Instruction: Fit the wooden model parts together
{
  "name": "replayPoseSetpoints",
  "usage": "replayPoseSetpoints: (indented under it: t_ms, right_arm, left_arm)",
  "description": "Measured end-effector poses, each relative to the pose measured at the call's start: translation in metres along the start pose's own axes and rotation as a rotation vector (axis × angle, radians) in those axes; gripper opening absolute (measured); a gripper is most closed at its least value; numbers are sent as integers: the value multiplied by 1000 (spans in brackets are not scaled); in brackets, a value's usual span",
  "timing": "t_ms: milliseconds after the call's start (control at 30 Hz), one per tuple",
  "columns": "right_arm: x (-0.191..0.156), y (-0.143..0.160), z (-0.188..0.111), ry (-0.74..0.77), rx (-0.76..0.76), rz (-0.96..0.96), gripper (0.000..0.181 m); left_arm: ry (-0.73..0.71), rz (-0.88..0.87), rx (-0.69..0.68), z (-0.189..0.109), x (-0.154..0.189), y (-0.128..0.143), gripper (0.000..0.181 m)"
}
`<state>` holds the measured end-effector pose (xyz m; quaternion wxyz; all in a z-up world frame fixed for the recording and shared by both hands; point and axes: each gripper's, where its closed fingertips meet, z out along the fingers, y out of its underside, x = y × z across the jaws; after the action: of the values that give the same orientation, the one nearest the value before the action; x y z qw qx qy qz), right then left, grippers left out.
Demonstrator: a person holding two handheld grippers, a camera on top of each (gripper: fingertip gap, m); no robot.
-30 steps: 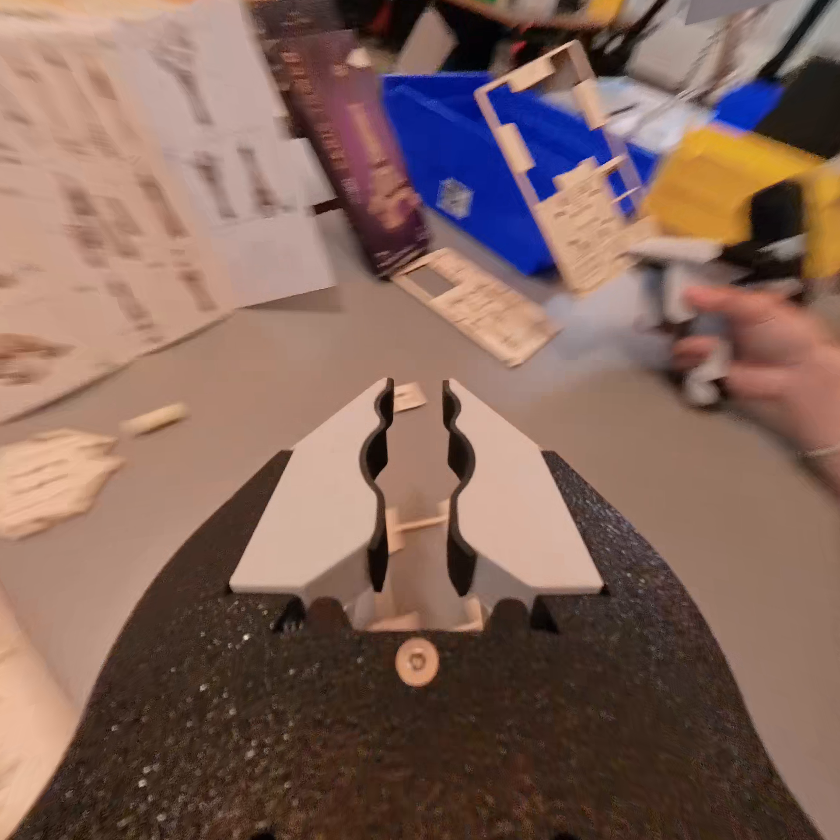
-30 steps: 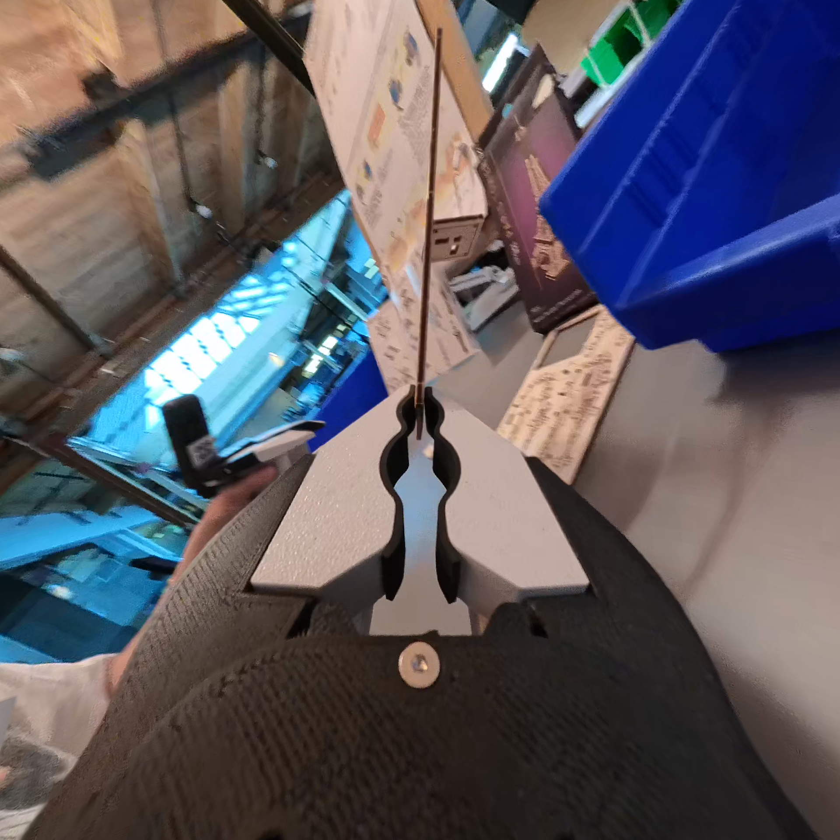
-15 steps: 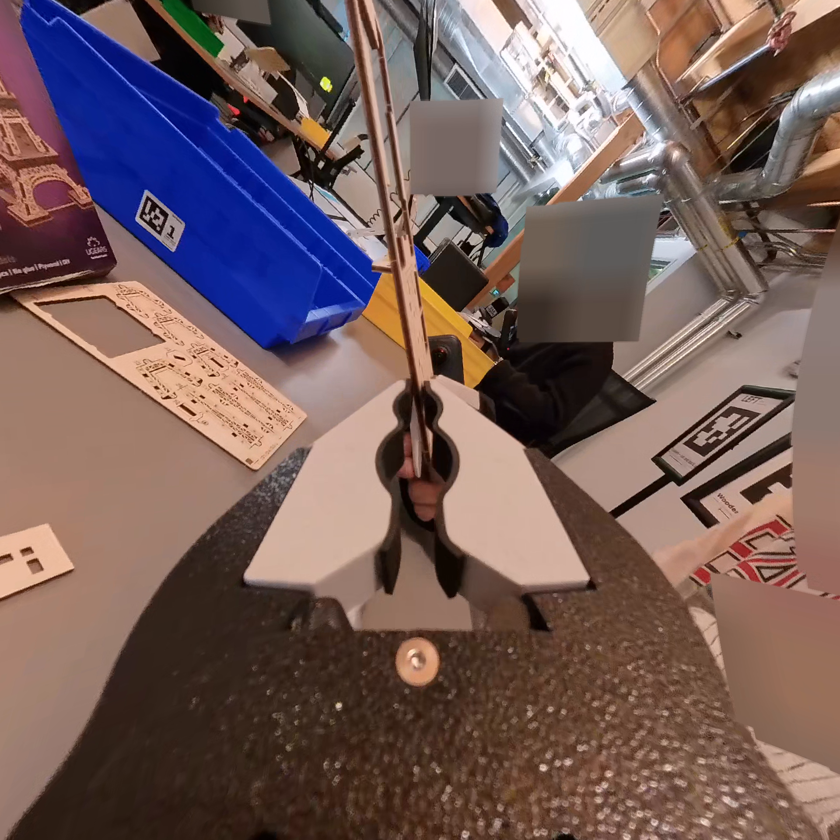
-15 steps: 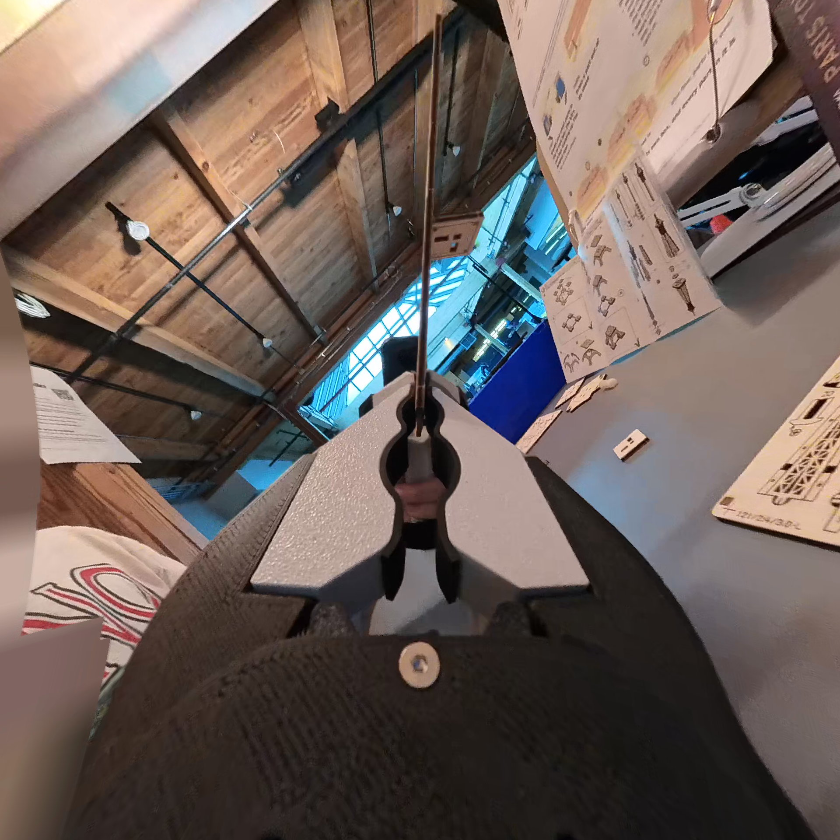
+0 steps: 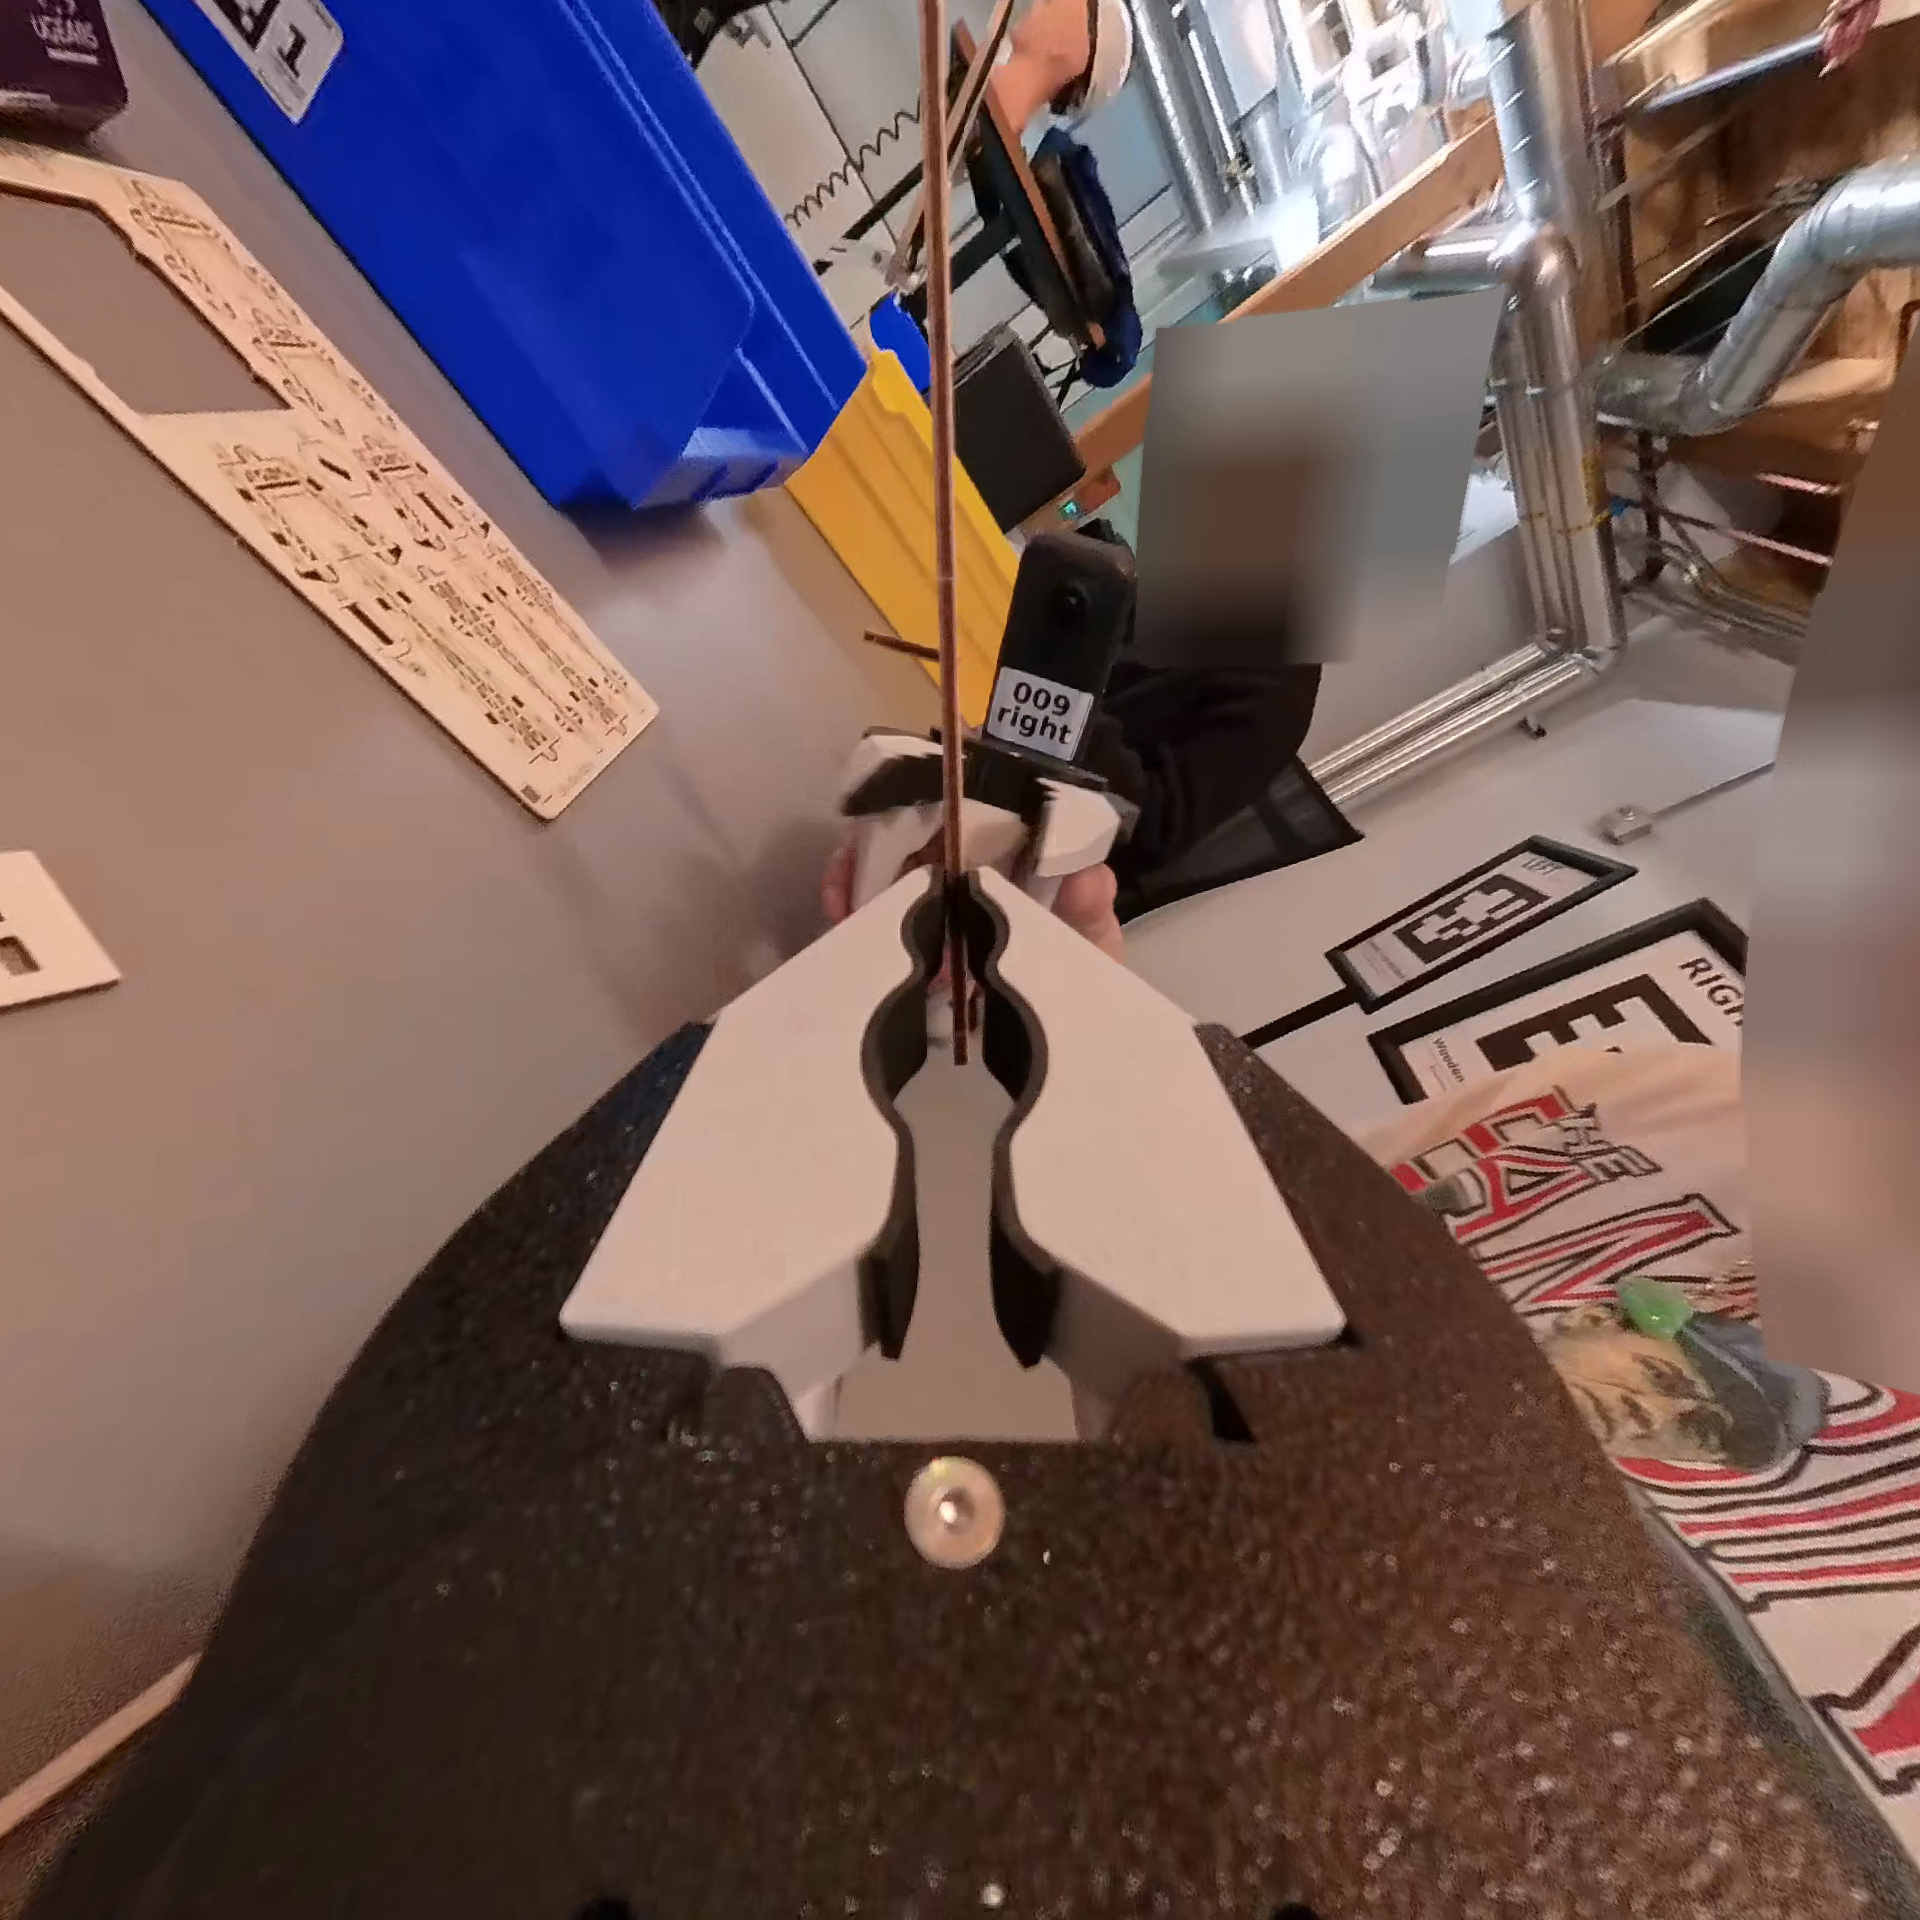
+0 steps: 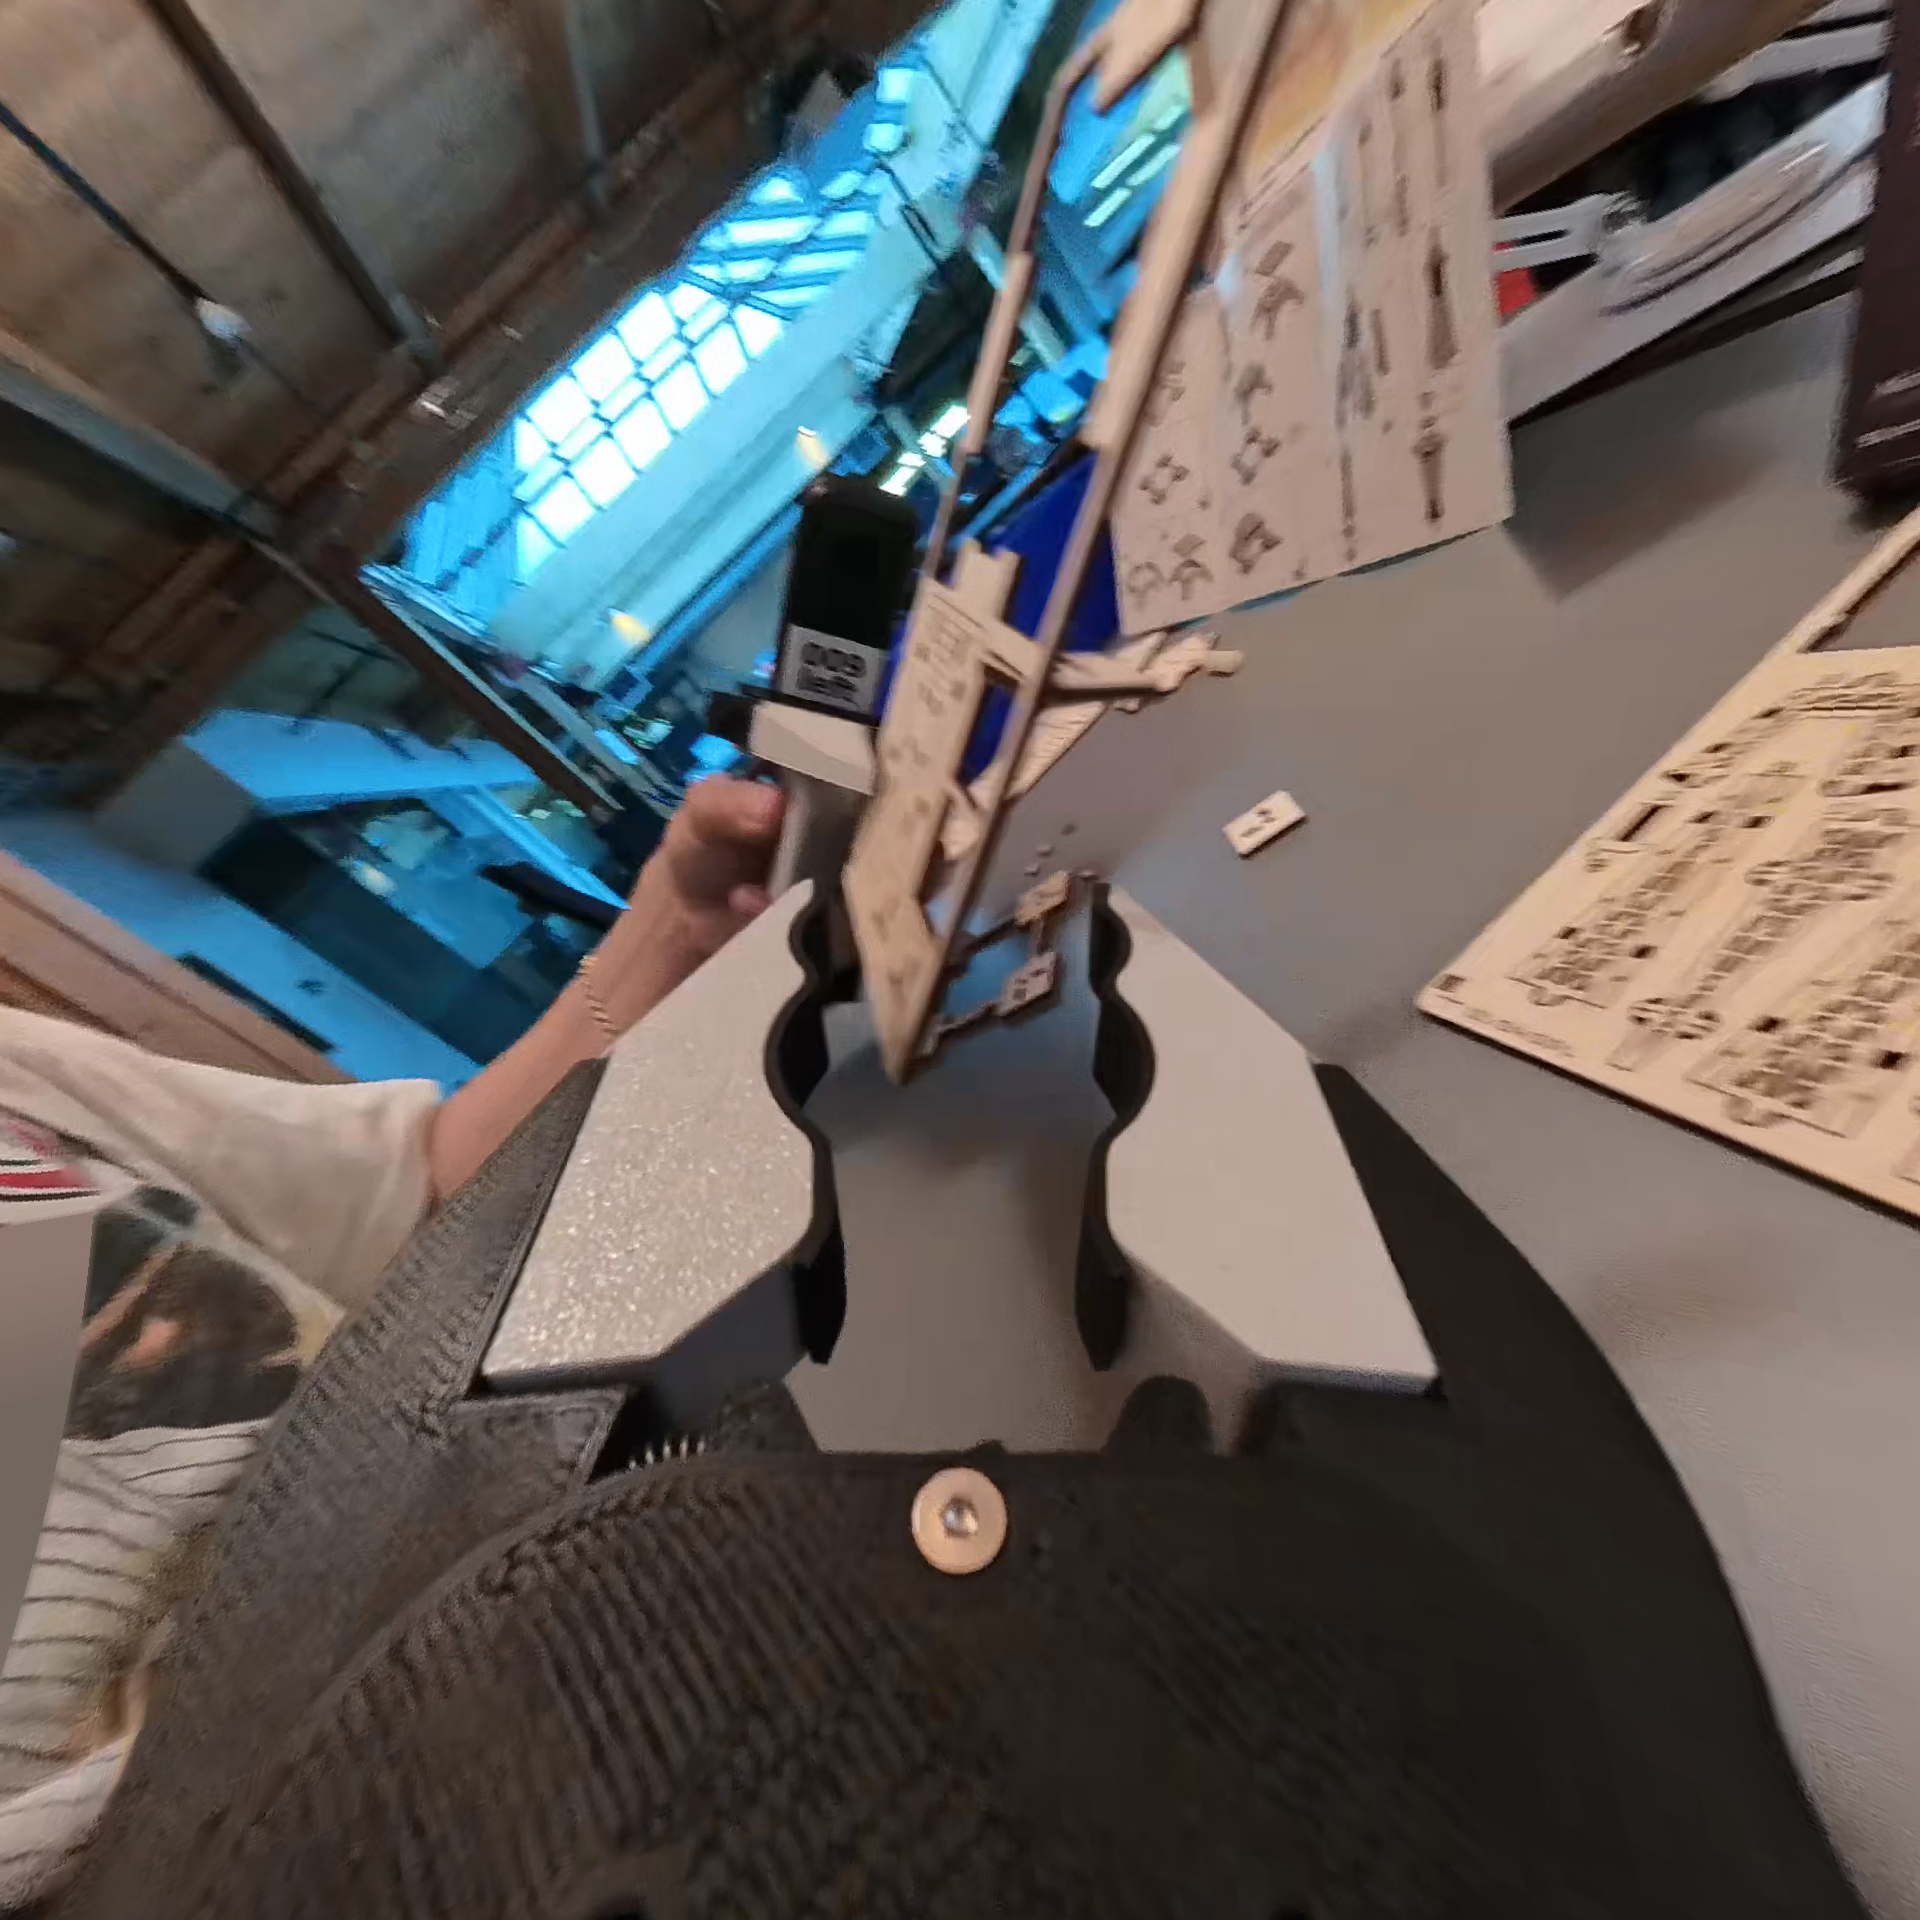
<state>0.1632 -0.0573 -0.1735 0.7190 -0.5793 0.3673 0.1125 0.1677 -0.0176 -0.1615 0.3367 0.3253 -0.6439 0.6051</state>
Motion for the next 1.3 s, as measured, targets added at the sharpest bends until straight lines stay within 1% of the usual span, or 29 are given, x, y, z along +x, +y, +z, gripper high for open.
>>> replayPoseSetpoints:
  t_ms: [33,67,100,133,200,233,300,367,400,467,500,533,600,667,700,767,900,1033,1133,1300]
  right_arm:
    - [-6,1,1,-50,-1,33,40]
    - [-10,5,1,-93,-22,66,26]
    - [-11,9,1,-112,-47,90,9]
    - [-9,10,2,-106,-57,104,2]
    - [-7,12,1,-89,-66,93,1]
    - [-3,13,1,-57,-73,94,1]
    - [6,18,1,-5,-102,120,1]
    - [22,25,-1,93,-136,175,0]
    - [28,27,-1,138,-137,185,1]
    - [33,33,0,184,-164,194,1]
    - [34,37,0,195,-189,194,1]
    - [37,39,1,217,-205,192,1]
    - [42,42,1,245,-222,199,1]
    - [42,44,1,240,-228,214,1]
    - [43,44,1,245,-229,216,1]
    - [44,45,1,254,-235,222,1]
    - [45,46,2,252,-241,230,1]
    - [46,47,2,261,-245,233,1]
    - [45,49,2,252,-256,236,1]
    - [46,49,2,259,-255,236,1]
  left_arm:
    - [2,6,-9,2,-2,3,0]
    - [15,11,-17,3,-2,5,0]
    - [22,12,-18,4,-2,6,0]
    - [22,14,-12,4,-3,6,0]
    - [7,22,-13,5,-7,7,0]
    - [-38,30,-13,4,-14,8,2]
    - [-145,109,8,0,-25,3,14]
    - [-340,231,18,-10,-40,-2,29]
    - [-442,315,5,-15,-46,-2,32]
    - [-585,448,-82,-14,-50,8,39]
    - [-613,506,-146,-9,-49,17,34]
    - [-615,568,-202,-1,-46,27,29]
    - [-626,707,-256,13,-42,37,22]
    - [-640,834,-320,24,-44,46,9]
    - [-643,866,-363,27,-48,51,5]
    - [-654,882,-430,33,-55,59,4]
    - [-718,926,-476,34,-65,59,10]
    - [-736,934,-491,34,-67,59,9]
    - [-763,957,-487,33,-67,54,14]
    - [-757,939,-534,35,-68,57,16]
